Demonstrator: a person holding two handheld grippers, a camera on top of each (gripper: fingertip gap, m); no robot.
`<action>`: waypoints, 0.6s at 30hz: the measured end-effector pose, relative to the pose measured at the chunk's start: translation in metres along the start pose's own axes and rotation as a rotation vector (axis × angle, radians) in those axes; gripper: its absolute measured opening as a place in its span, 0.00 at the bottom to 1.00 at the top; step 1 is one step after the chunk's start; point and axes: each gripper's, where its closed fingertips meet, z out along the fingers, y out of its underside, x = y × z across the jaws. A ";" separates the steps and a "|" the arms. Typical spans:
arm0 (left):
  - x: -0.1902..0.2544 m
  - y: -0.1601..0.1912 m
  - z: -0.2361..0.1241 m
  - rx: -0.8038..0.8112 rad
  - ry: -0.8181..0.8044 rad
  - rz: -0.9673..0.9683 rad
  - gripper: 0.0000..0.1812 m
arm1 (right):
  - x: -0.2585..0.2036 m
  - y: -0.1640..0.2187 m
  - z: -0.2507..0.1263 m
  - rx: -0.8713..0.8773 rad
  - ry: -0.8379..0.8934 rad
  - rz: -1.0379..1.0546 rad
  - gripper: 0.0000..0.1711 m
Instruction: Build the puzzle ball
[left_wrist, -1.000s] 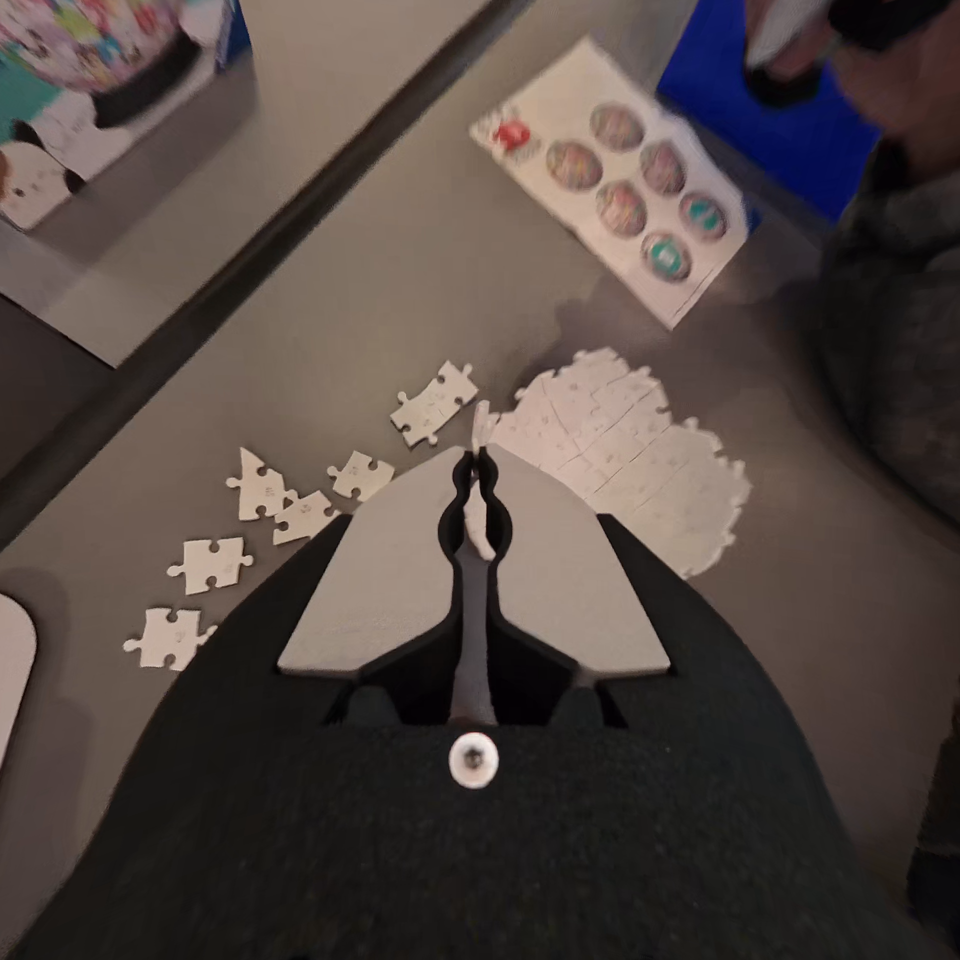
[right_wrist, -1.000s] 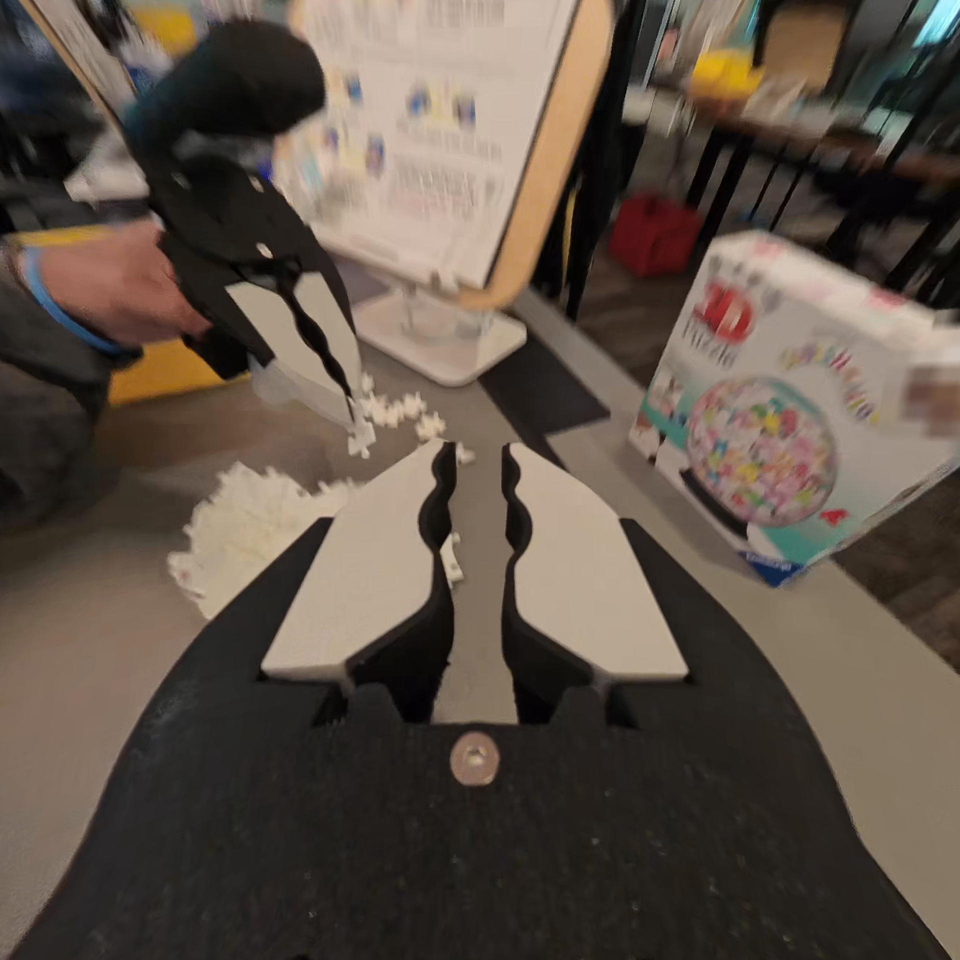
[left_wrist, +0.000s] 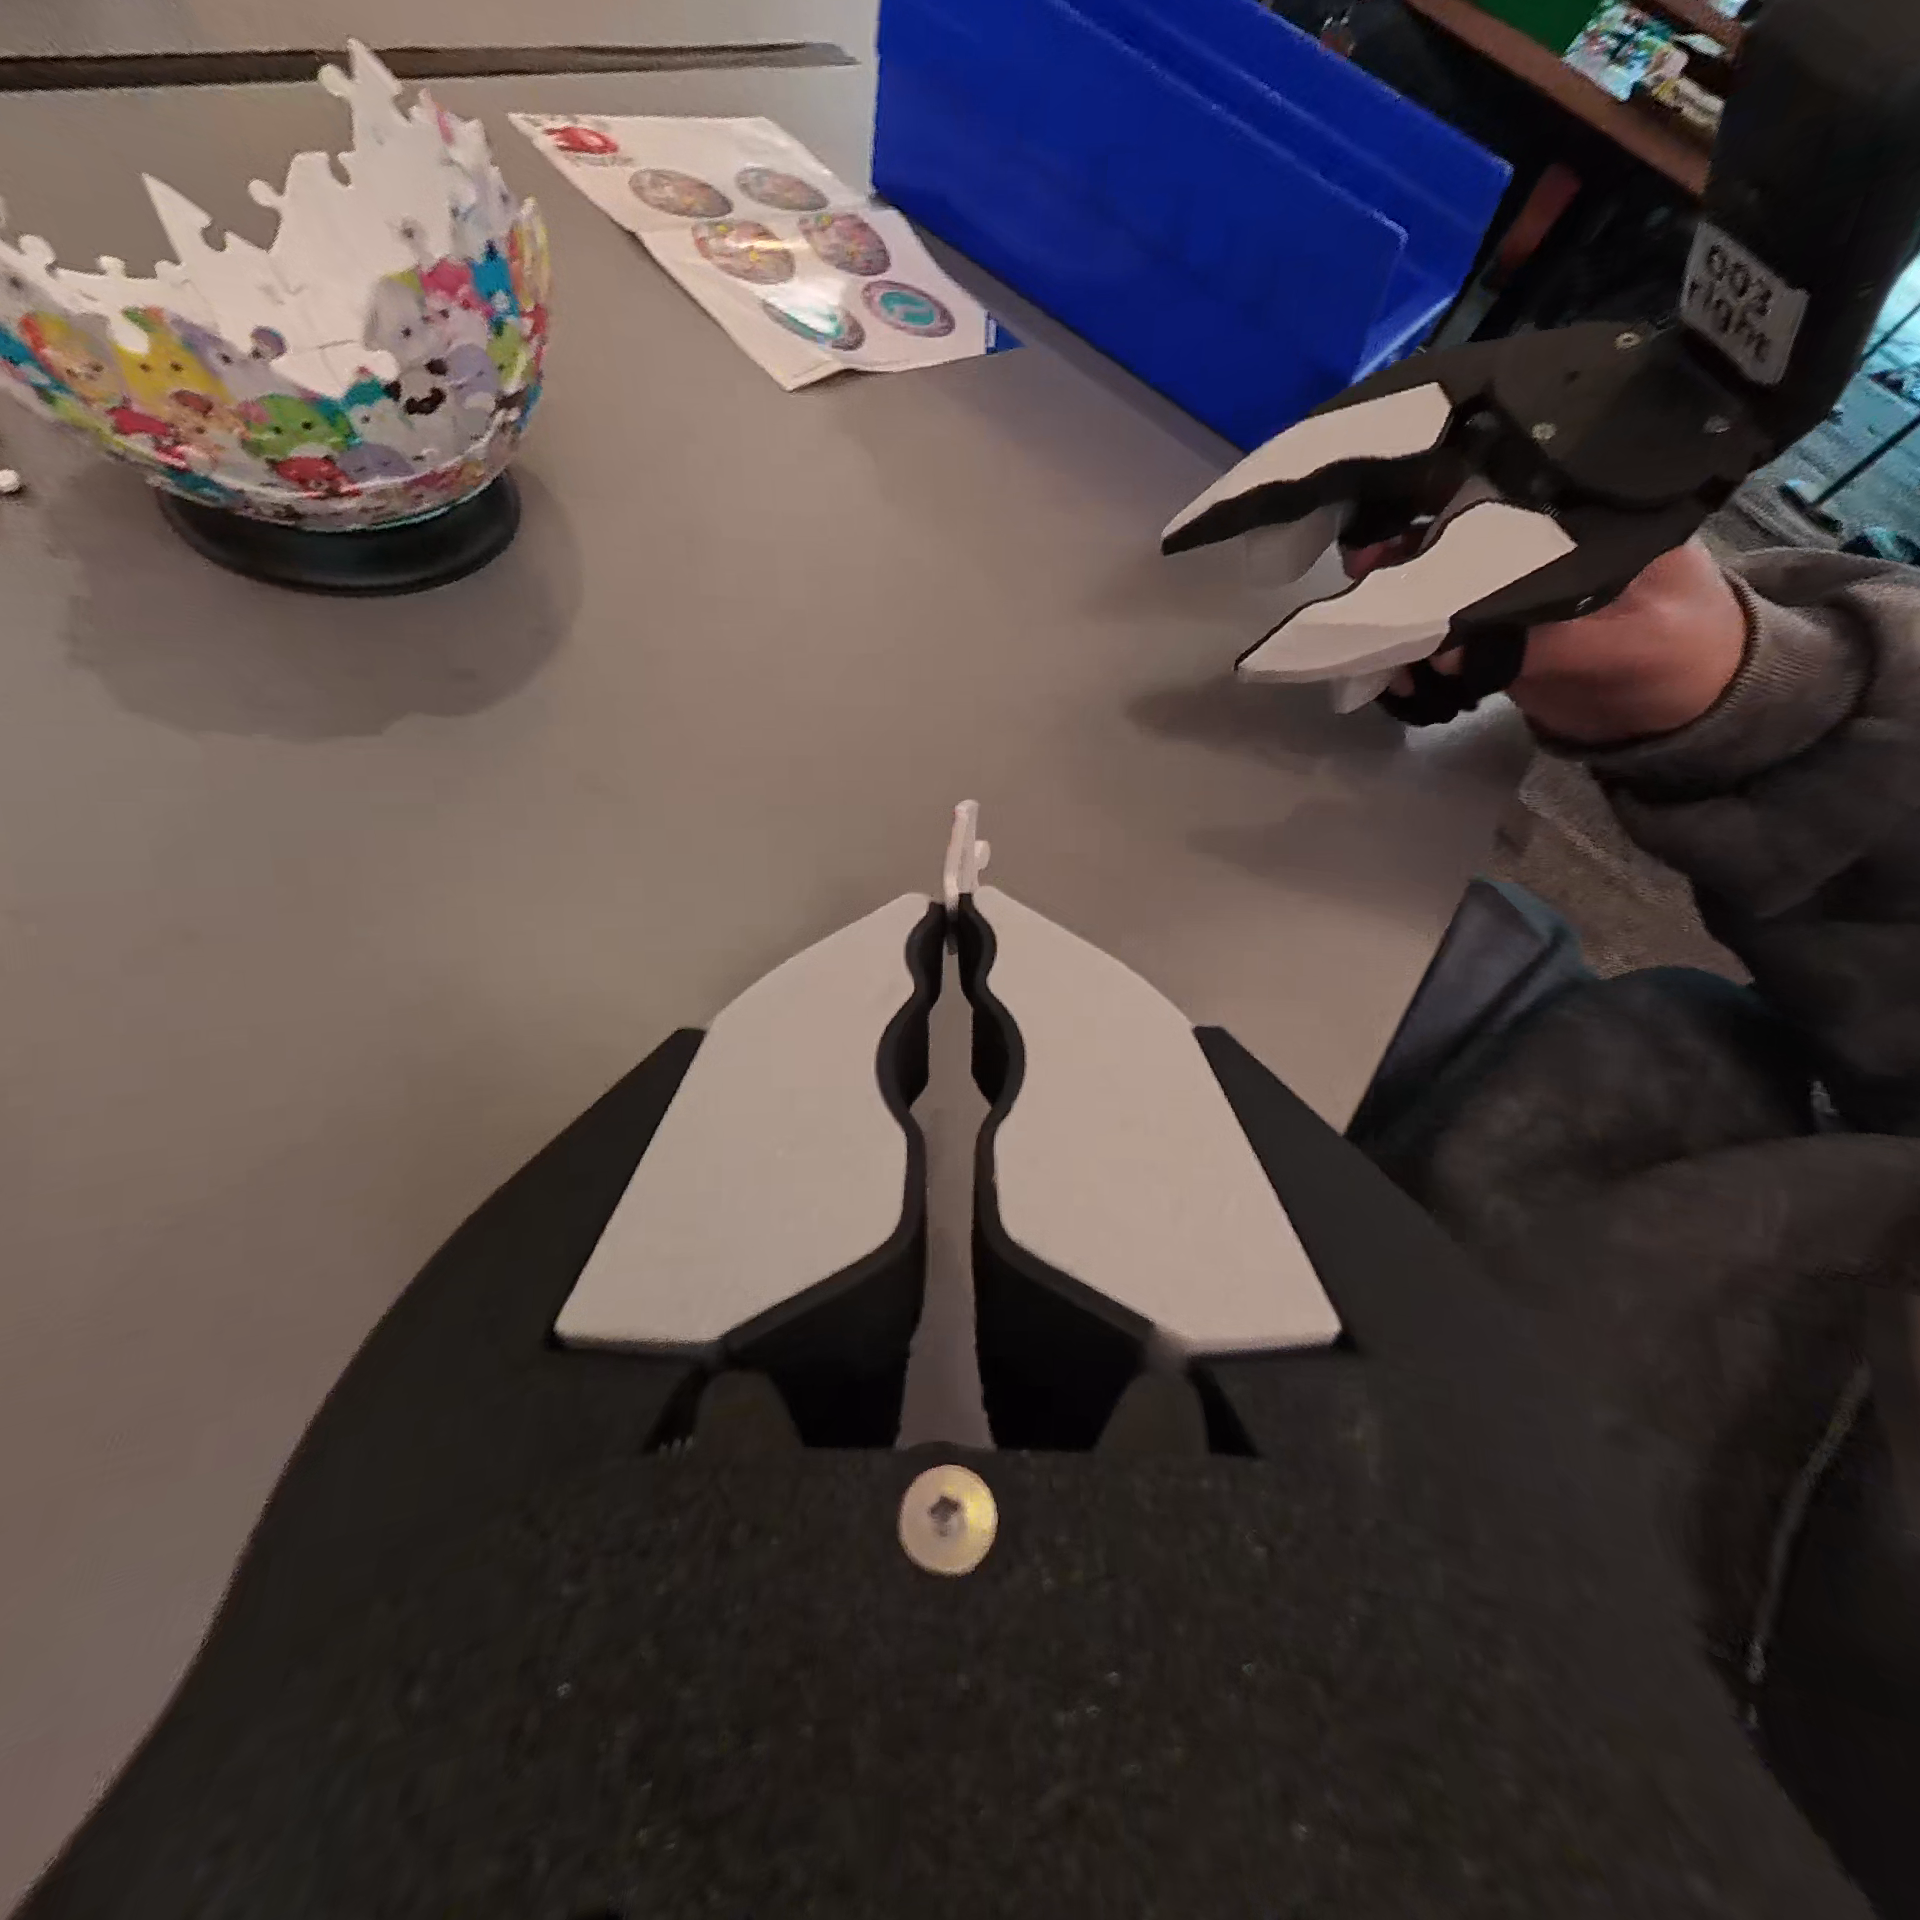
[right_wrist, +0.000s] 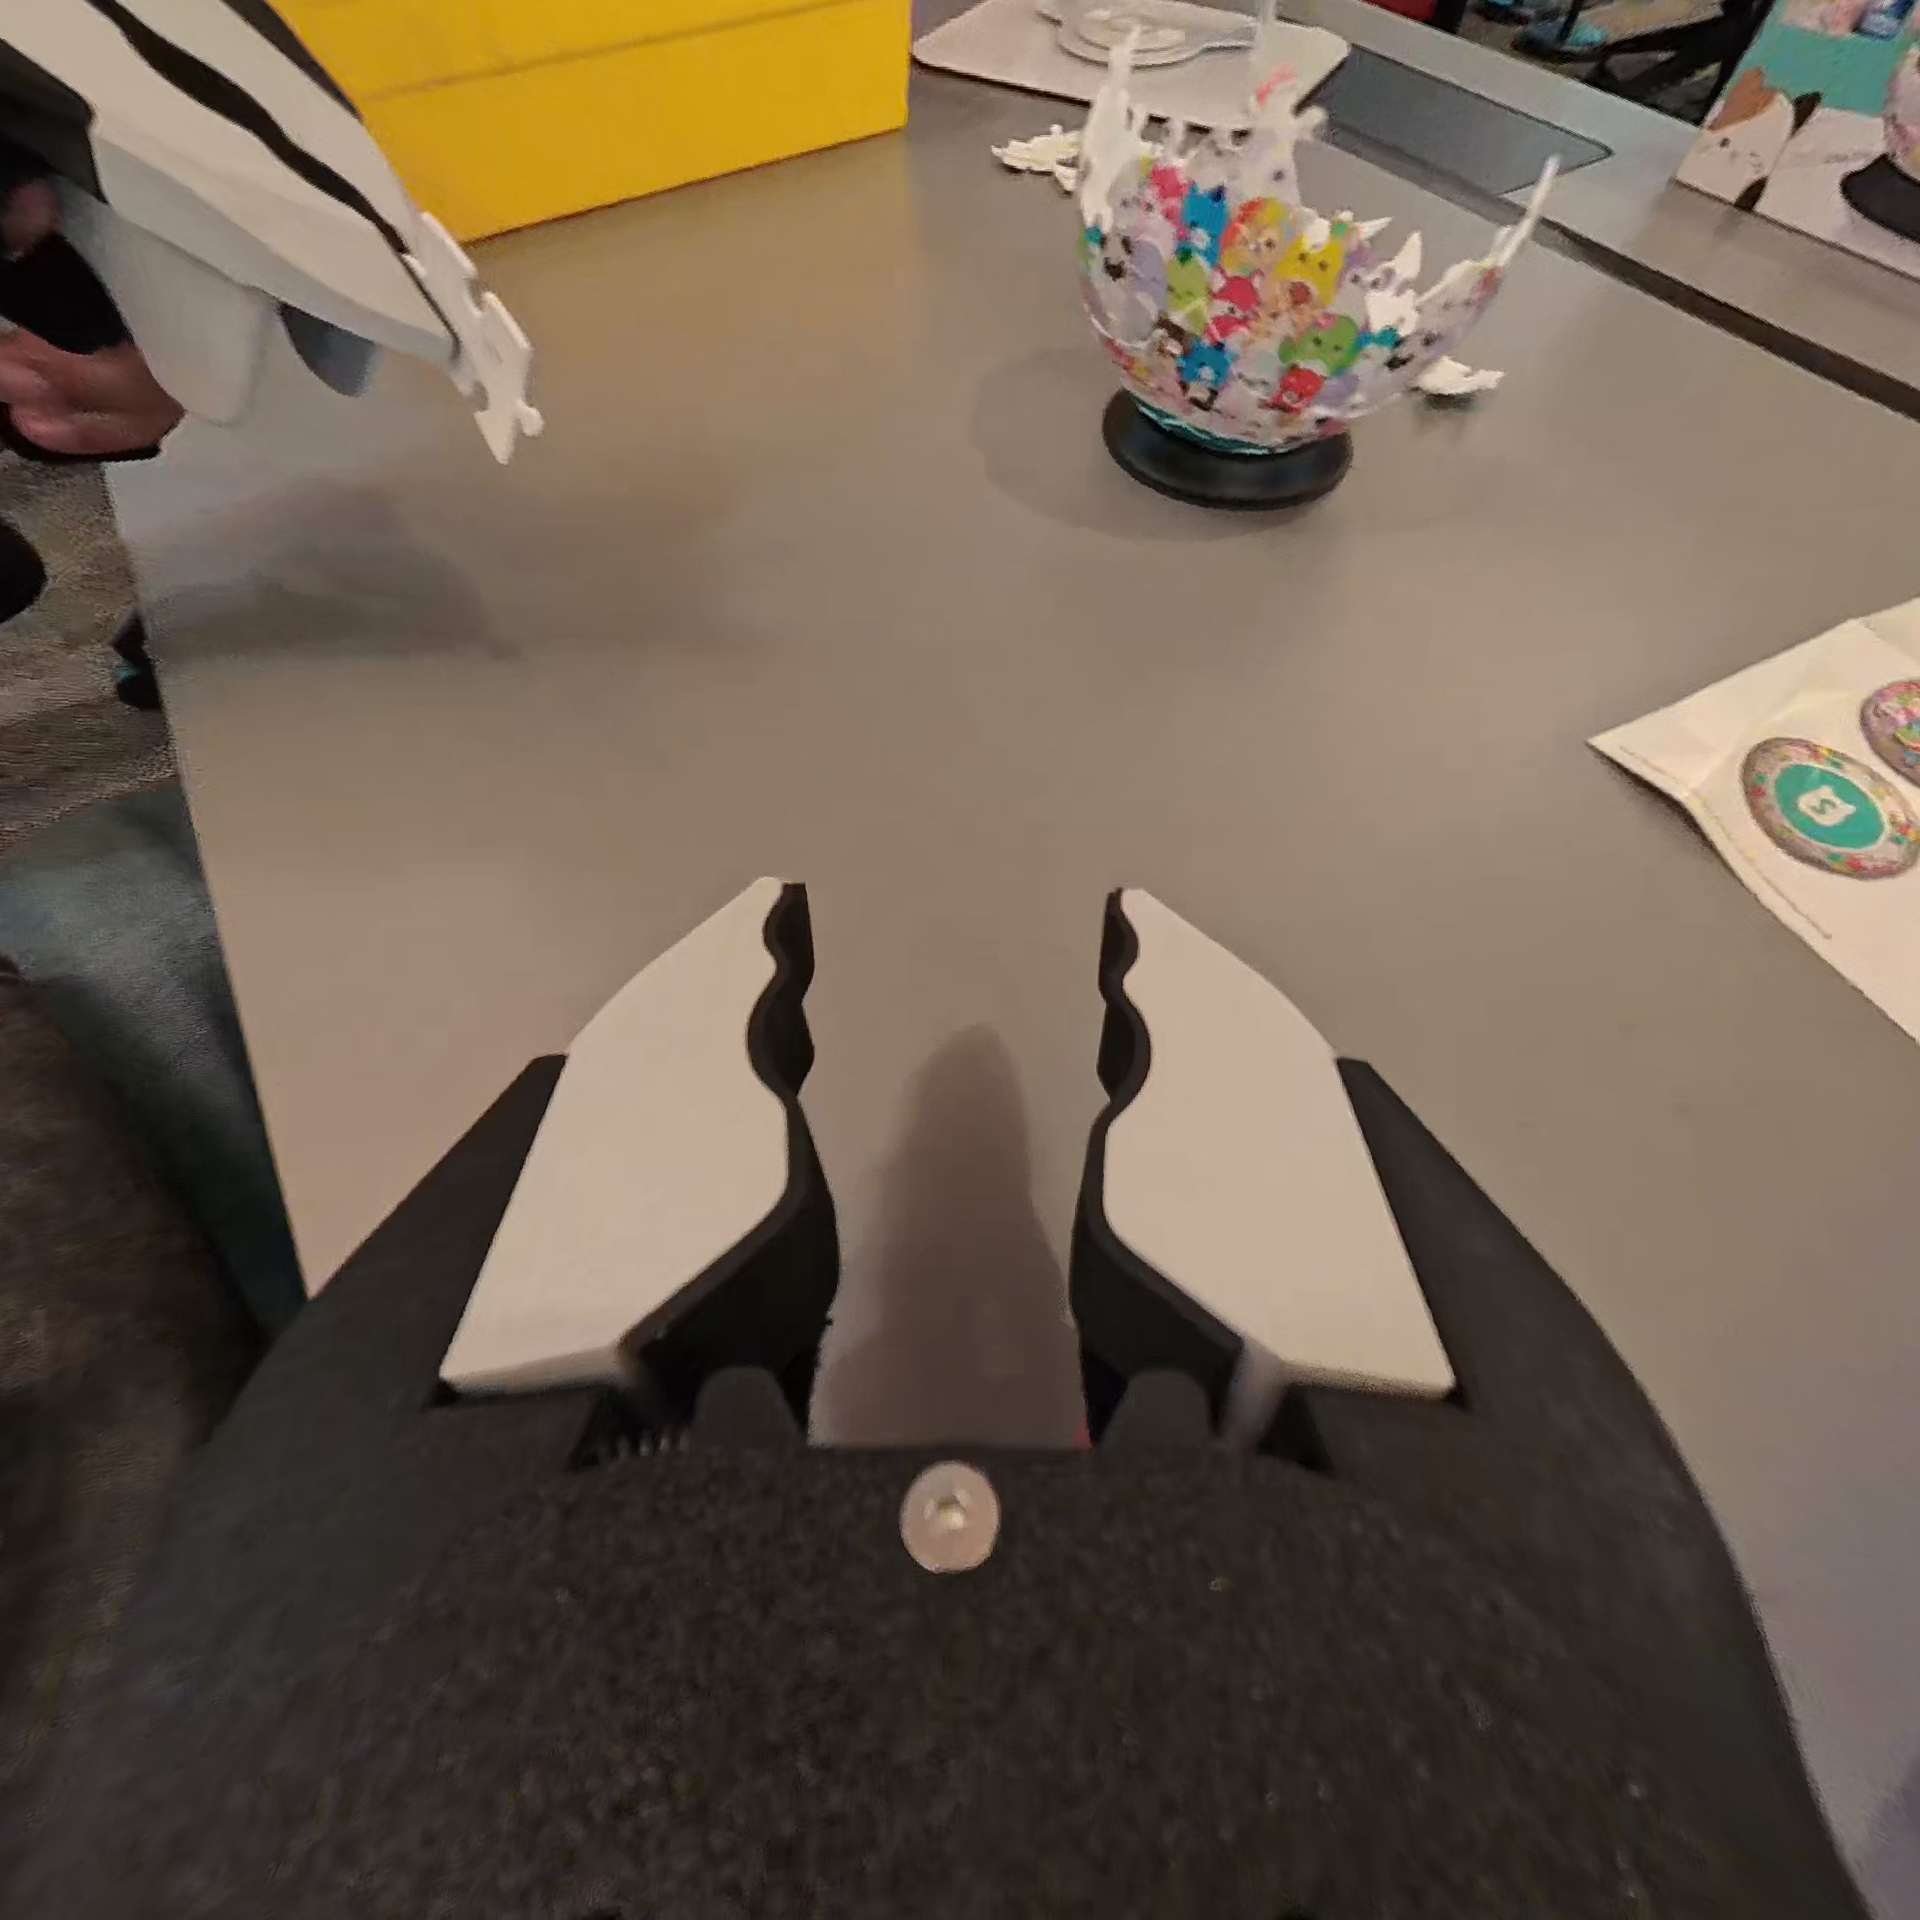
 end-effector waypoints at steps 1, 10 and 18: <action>-0.004 0.000 -0.001 0.002 -0.013 -0.012 0.01 | 0.004 -0.001 -0.001 0.004 0.014 -0.001 0.31; -0.018 0.007 -0.004 0.000 -0.024 -0.113 0.01 | 0.018 0.002 -0.011 0.027 0.037 0.081 0.30; -0.004 0.012 -0.014 -0.003 -0.037 -0.095 0.01 | 0.013 -0.007 -0.039 0.133 0.041 0.146 0.29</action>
